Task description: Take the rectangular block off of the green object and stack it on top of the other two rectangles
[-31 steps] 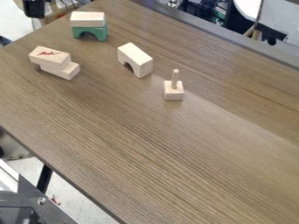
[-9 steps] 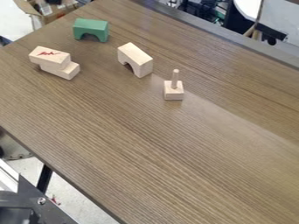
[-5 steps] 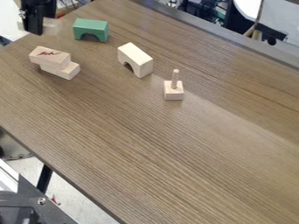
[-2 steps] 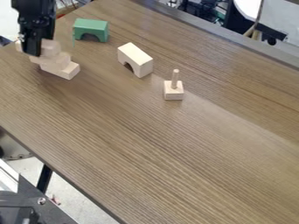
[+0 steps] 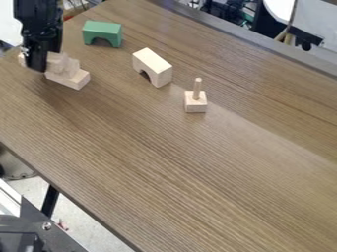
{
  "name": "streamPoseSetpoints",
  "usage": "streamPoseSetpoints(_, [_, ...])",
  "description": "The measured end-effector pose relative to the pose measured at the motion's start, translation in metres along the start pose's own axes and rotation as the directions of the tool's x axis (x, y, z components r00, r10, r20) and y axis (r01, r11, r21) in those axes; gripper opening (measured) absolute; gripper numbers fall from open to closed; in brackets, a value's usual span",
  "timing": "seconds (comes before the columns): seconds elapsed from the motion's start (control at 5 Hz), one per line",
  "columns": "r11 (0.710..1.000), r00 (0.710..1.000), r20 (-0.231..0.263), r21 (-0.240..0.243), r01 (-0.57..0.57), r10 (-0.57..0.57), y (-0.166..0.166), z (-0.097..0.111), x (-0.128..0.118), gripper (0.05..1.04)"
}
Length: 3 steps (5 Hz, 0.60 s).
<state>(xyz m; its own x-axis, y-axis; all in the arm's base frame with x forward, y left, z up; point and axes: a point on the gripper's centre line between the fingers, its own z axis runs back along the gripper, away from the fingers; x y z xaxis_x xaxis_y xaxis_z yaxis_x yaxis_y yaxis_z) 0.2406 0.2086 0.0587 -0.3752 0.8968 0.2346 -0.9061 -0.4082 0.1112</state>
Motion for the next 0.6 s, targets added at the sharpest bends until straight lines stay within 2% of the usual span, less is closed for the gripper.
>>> streamPoseSetpoints(0.6, [1.000,1.000,-0.013,-0.028,-0.014,0.014,-0.0096,0.0110,-0.0089,0.562])
